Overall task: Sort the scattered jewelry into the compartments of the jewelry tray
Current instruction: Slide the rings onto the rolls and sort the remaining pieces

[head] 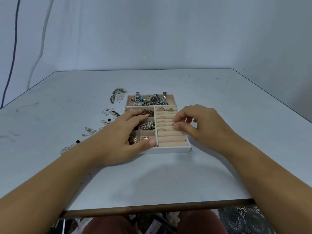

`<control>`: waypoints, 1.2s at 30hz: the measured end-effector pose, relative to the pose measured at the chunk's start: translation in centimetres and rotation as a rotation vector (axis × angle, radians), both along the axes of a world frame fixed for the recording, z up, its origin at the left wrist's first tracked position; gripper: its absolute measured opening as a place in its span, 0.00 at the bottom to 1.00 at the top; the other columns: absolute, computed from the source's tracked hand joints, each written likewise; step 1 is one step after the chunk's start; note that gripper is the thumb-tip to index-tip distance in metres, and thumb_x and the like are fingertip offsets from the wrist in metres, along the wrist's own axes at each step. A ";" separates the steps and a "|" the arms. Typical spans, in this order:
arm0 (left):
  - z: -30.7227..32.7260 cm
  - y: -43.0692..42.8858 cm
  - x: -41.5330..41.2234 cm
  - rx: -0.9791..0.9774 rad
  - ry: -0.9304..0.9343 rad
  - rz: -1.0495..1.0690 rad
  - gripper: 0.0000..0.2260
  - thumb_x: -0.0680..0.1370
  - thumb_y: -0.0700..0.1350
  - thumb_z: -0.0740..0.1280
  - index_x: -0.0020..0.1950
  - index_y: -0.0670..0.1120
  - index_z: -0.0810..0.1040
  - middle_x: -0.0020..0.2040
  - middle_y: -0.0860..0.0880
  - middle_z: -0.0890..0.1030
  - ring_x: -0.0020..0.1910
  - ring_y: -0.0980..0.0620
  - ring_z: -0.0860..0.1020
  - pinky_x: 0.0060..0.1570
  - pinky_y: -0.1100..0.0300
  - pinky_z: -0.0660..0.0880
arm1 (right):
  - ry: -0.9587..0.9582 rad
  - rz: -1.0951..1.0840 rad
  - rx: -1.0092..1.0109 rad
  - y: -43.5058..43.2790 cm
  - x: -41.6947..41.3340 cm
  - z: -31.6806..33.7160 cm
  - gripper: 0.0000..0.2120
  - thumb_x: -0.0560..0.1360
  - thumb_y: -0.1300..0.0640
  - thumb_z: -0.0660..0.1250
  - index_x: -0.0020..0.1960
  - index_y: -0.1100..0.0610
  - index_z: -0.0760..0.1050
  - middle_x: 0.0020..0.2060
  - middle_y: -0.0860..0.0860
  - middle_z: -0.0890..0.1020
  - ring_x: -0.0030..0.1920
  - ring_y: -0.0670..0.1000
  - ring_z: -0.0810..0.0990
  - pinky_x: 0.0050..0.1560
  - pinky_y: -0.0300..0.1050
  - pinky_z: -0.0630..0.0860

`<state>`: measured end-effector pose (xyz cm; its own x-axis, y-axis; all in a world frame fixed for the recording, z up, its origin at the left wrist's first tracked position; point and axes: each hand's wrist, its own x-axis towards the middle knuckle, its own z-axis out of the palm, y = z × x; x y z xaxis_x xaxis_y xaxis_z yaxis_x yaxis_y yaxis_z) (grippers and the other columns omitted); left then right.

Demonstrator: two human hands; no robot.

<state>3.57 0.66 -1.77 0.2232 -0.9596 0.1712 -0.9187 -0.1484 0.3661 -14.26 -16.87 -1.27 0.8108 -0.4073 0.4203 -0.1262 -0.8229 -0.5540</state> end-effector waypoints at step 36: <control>3.6 5.7 5.0 0.018 -0.038 0.213 0.36 0.66 0.76 0.51 0.69 0.61 0.67 0.67 0.61 0.69 0.57 0.58 0.74 0.53 0.59 0.72 | 0.160 0.196 -0.210 3.3 3.6 2.7 0.09 0.73 0.45 0.68 0.51 0.47 0.79 0.45 0.41 0.77 0.48 0.40 0.72 0.48 0.38 0.69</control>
<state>8.56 6.39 1.85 0.4150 -0.8945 0.1665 -0.8791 -0.3470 0.3269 -10.64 -13.52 1.46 0.9279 -0.1545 0.3392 -0.0258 -0.9345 -0.3551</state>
